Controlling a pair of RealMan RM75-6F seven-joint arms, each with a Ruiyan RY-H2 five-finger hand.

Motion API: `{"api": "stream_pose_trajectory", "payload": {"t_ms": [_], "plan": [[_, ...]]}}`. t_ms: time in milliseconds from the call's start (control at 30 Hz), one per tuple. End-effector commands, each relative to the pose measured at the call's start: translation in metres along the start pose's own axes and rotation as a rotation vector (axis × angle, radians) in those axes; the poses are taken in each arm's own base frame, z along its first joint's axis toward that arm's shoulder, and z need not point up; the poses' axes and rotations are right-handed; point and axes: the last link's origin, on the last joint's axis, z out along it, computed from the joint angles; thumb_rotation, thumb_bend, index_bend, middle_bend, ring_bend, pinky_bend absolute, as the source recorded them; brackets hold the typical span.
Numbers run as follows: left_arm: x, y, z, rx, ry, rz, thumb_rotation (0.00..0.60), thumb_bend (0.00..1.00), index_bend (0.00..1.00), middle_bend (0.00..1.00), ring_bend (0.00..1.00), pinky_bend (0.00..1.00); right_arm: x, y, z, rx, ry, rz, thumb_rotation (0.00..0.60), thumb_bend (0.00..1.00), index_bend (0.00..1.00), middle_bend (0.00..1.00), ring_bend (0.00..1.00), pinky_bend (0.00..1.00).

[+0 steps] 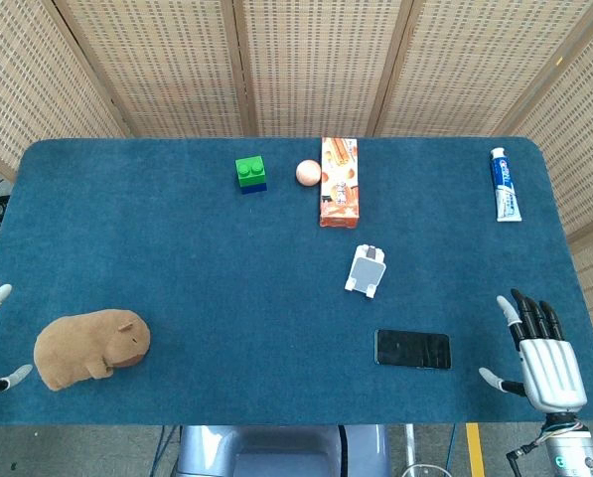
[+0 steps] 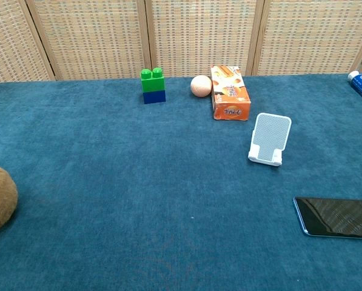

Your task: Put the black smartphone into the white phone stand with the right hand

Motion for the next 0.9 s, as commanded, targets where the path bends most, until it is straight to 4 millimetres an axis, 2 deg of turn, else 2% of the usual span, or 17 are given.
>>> {"api": "stream_pose_trajectory", "payload": {"t_ms": [33,167,267,433,567,700,900], "plan": [[0.000,0.000,0.000,0.003,-0.001,0.001,0.600,0.00,0.00,0.00,0.00,0.00,-0.012,-0.019,0.010,0.095,-0.071,-0.011,0.600,0.00,0.02,0.00,0.00,0.00],[0.000,-0.001,0.002,0.007,-0.007,0.000,0.600,0.00,0.00,0.00,0.00,0.00,-0.023,-0.041,0.026,0.206,-0.094,0.006,0.600,0.00,0.09,0.08,0.00,0.09],[-0.001,-0.001,0.004,0.009,-0.018,0.000,0.600,0.00,0.00,0.00,0.00,0.00,-0.043,-0.057,0.038,0.259,-0.131,0.000,0.600,0.00,0.12,0.13,0.03,0.11],[-0.002,-0.002,0.007,0.018,-0.028,0.004,0.600,0.00,0.00,0.00,0.00,0.00,-0.070,-0.075,0.041,0.166,-0.221,-0.010,0.600,0.05,0.19,0.20,0.14,0.16],[-0.001,-0.003,0.008,0.024,-0.029,0.000,0.600,0.00,0.00,0.00,0.00,0.00,-0.086,-0.086,0.045,0.129,-0.247,-0.052,0.600,0.05,0.21,0.22,0.17,0.20],[-0.001,-0.003,0.007,0.023,-0.027,-0.002,0.600,0.00,0.00,0.00,0.00,0.00,-0.093,-0.088,0.049,0.111,-0.246,-0.085,0.600,0.05,0.21,0.22,0.17,0.20],[-0.001,-0.003,0.008,0.028,-0.035,-0.003,0.600,0.00,0.00,0.00,0.00,0.00,-0.098,-0.076,0.052,0.067,-0.263,-0.112,0.600,0.06,0.22,0.22,0.17,0.20]]}}
